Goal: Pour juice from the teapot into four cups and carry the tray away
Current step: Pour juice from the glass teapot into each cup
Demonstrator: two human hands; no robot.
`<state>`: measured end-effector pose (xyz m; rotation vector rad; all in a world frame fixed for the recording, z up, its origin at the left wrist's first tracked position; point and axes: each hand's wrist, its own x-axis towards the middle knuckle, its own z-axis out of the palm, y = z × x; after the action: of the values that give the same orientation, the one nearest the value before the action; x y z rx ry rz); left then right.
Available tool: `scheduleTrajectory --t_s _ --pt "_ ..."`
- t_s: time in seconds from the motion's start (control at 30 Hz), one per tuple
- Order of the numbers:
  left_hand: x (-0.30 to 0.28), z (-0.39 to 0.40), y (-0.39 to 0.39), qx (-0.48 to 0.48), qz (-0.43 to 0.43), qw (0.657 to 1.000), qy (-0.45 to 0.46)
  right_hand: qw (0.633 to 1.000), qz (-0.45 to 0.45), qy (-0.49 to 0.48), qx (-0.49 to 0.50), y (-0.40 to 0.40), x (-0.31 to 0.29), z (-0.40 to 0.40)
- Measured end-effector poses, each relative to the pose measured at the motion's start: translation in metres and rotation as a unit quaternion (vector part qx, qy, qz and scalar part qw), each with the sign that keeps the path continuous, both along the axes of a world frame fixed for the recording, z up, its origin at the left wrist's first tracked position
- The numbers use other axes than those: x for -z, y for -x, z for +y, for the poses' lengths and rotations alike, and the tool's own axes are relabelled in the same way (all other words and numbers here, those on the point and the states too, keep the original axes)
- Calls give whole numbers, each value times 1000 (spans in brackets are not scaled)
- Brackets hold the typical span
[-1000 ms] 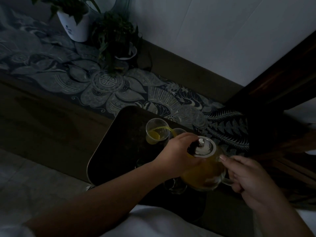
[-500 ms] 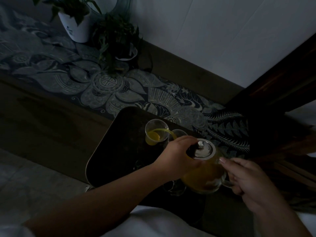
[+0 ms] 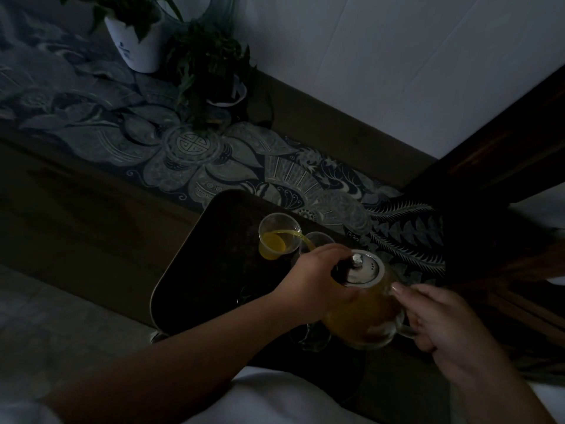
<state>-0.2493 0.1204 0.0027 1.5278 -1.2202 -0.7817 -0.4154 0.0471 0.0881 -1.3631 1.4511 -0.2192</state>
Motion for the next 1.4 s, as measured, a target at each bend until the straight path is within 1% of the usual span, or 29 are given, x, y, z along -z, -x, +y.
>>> scheduleTrajectory --t_s 0.43,0.73,1.13,1.4 --pt "5 1 1 -6 21 1000 0 1000 -1 1 5 0 -2 3" --pt "4 1 0 -6 15 1000 16 1000 -23 -13 13 2 -1 2" --pt "3 1 0 -9 34 999 15 998 -59 -18 -14 4 -6 1" --pt "3 1 0 -4 57 998 18 998 -54 -2 -24 6 -5 -2"
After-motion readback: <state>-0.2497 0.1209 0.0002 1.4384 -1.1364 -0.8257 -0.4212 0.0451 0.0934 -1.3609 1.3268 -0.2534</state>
